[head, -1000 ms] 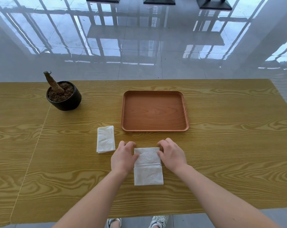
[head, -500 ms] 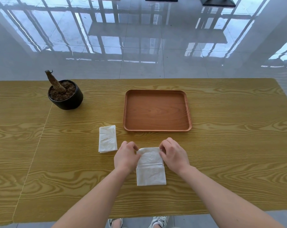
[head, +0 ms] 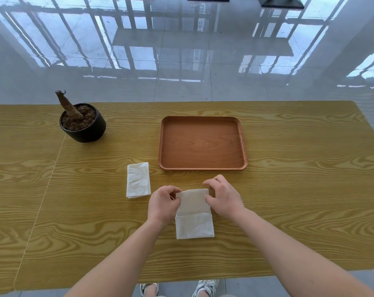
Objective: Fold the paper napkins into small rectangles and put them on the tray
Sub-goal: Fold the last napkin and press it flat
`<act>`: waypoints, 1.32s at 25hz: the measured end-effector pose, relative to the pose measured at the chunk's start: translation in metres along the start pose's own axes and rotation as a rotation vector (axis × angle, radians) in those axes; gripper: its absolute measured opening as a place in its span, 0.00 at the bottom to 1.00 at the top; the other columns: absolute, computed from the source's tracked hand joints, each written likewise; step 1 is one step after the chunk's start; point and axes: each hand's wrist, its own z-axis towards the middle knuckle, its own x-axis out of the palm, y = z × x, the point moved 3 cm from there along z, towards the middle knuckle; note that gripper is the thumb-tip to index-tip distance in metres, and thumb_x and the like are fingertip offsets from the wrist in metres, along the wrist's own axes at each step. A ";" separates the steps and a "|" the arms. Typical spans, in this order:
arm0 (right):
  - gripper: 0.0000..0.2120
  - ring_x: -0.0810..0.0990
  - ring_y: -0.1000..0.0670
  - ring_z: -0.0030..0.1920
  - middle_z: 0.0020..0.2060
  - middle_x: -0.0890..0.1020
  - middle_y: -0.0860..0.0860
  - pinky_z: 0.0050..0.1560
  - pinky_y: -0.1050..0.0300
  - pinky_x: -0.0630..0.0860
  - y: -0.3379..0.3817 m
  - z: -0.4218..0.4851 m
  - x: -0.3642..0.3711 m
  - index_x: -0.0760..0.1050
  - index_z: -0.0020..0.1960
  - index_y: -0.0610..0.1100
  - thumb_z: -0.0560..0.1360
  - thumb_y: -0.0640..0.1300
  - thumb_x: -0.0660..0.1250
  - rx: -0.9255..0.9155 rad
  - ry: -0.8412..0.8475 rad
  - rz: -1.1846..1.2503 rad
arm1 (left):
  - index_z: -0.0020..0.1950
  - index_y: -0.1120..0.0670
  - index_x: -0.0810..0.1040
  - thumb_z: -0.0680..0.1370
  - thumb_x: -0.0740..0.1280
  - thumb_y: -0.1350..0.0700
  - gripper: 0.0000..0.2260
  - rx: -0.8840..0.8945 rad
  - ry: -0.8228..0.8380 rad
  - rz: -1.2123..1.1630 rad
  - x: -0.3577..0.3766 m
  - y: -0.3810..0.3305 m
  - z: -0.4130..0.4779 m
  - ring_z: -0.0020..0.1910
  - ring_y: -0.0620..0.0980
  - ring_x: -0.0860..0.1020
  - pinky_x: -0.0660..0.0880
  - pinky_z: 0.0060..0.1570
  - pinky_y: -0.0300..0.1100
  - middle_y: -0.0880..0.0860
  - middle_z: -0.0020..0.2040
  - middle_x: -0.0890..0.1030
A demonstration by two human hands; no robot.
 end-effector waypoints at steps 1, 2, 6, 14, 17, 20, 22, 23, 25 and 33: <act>0.15 0.75 0.54 0.53 0.54 0.72 0.56 0.49 0.51 0.78 0.000 0.000 -0.001 0.76 0.63 0.52 0.77 0.50 0.67 -0.003 0.005 0.010 | 0.42 0.44 0.81 0.73 0.71 0.60 0.09 0.008 -0.008 -0.002 -0.001 -0.001 -0.001 0.37 0.41 0.78 0.75 0.37 0.35 0.42 0.36 0.80; 0.12 0.75 0.54 0.51 0.53 0.73 0.56 0.48 0.52 0.77 0.000 0.001 -0.002 0.77 0.60 0.51 0.77 0.50 0.67 -0.010 0.007 0.016 | 0.40 0.45 0.81 0.73 0.71 0.59 0.09 0.015 -0.015 -0.007 -0.001 -0.001 -0.001 0.37 0.42 0.78 0.75 0.37 0.36 0.43 0.37 0.81; 0.05 0.76 0.53 0.49 0.46 0.75 0.55 0.47 0.54 0.75 0.003 -0.001 -0.005 0.80 0.50 0.50 0.78 0.50 0.68 -0.031 -0.028 0.047 | 0.42 0.49 0.83 0.73 0.74 0.59 0.05 0.064 -0.051 -0.019 -0.001 -0.001 -0.006 0.37 0.43 0.76 0.76 0.40 0.40 0.45 0.40 0.78; 0.02 0.75 0.52 0.39 0.36 0.76 0.56 0.40 0.52 0.75 0.011 -0.025 -0.010 0.78 0.45 0.49 0.76 0.47 0.70 -0.023 -0.060 0.093 | 0.41 0.48 0.84 0.73 0.73 0.58 0.05 0.139 -0.062 -0.019 -0.008 -0.005 -0.027 0.28 0.43 0.75 0.76 0.32 0.45 0.44 0.27 0.78; 0.02 0.77 0.54 0.35 0.31 0.78 0.57 0.40 0.52 0.76 0.014 -0.038 -0.011 0.80 0.46 0.50 0.76 0.48 0.71 -0.033 -0.043 0.159 | 0.39 0.48 0.85 0.71 0.72 0.59 0.06 0.102 -0.074 -0.031 -0.009 -0.003 -0.041 0.30 0.42 0.77 0.77 0.33 0.44 0.43 0.28 0.80; 0.02 0.78 0.54 0.34 0.30 0.79 0.57 0.41 0.52 0.78 0.016 -0.054 -0.008 0.81 0.47 0.50 0.76 0.47 0.71 -0.052 -0.043 0.172 | 0.33 0.48 0.84 0.72 0.71 0.57 0.08 0.041 -0.071 -0.099 -0.008 0.005 -0.053 0.29 0.42 0.77 0.76 0.33 0.45 0.44 0.28 0.81; 0.01 0.80 0.54 0.33 0.30 0.82 0.56 0.40 0.53 0.79 0.017 -0.062 -0.007 0.81 0.47 0.51 0.76 0.47 0.70 -0.056 -0.053 0.169 | 0.32 0.50 0.83 0.74 0.71 0.55 0.11 0.003 -0.074 -0.129 -0.006 0.007 -0.059 0.27 0.42 0.76 0.76 0.33 0.47 0.46 0.28 0.82; 0.02 0.80 0.55 0.32 0.29 0.83 0.55 0.40 0.54 0.79 0.018 -0.064 -0.006 0.81 0.48 0.51 0.77 0.47 0.70 -0.053 -0.057 0.162 | 0.32 0.50 0.84 0.75 0.72 0.54 0.11 -0.017 -0.076 -0.150 -0.005 0.008 -0.062 0.28 0.42 0.77 0.76 0.34 0.47 0.46 0.29 0.83; 0.02 0.80 0.57 0.29 0.28 0.84 0.56 0.39 0.56 0.80 0.018 -0.069 -0.006 0.81 0.49 0.52 0.77 0.47 0.69 -0.031 -0.062 0.157 | 0.36 0.48 0.85 0.74 0.73 0.56 0.07 -0.069 -0.080 -0.221 -0.004 0.007 -0.066 0.33 0.41 0.81 0.79 0.37 0.42 0.43 0.32 0.84; 0.12 0.85 0.46 0.32 0.37 0.87 0.49 0.46 0.41 0.84 0.013 -0.087 0.015 0.83 0.43 0.46 0.71 0.32 0.65 0.228 -0.012 0.653 | 0.38 0.49 0.85 0.70 0.75 0.60 0.06 -0.207 -0.081 -0.328 0.001 0.017 -0.084 0.34 0.45 0.82 0.82 0.41 0.47 0.46 0.33 0.85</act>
